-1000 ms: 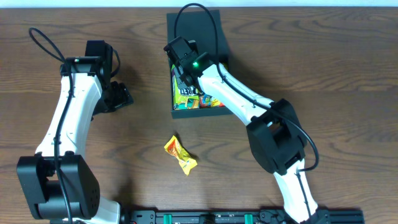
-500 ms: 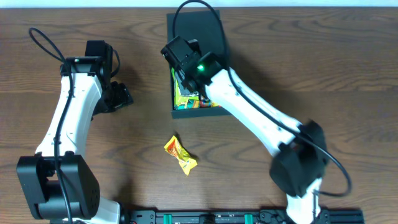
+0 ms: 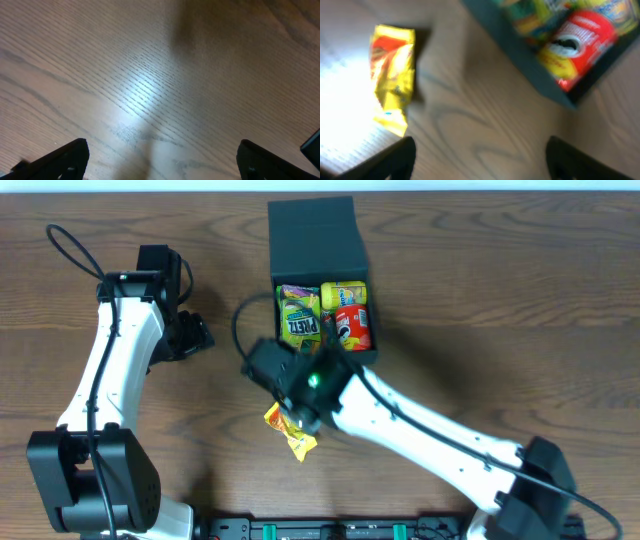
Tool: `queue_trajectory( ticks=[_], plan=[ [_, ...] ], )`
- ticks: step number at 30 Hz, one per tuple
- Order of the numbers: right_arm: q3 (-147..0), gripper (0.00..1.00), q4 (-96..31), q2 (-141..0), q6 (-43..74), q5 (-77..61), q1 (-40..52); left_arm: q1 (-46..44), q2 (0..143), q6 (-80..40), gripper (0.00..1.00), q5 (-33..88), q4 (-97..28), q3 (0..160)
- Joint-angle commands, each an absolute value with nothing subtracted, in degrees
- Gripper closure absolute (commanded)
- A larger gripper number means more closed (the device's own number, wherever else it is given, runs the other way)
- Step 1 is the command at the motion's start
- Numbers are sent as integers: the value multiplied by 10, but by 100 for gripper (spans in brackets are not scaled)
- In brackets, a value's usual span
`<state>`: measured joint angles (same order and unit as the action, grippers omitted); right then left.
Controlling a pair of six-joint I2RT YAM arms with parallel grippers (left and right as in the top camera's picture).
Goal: Pack container
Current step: 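Reach the right gripper to the yellow candy packet and grasp it, then lift the candy packet and carry it over the black box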
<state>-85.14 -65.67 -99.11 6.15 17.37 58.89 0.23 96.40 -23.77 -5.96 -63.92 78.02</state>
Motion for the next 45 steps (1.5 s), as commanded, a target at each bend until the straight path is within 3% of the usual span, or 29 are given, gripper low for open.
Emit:
queue_trajectory(
  ticks=[1,6,15,31,36,40,45],
  plan=[
    [-785,7,-606,-945,40,116,613,4,966,-240,5,-59,-641,778],
    [-704,1,-495,-936,40,5,634,4,967,-240,5,-59,-641,778],
    [-602,1,-316,-947,25,-1,622,4,967,-240,5,-59,-641,778],
    [-604,2,-274,-1045,12,-39,573,4,967,-240,5,-59,-641,778],
    [-604,12,-264,-1056,17,-39,573,4,967,-240,5,-59,-641,778],
    [-604,33,-264,-1061,27,-39,573,4,966,-240,5,-59,-641,778],
    [-604,45,-261,-1062,29,-39,573,4,967,-240,5,-59,-641,778]
  ],
)
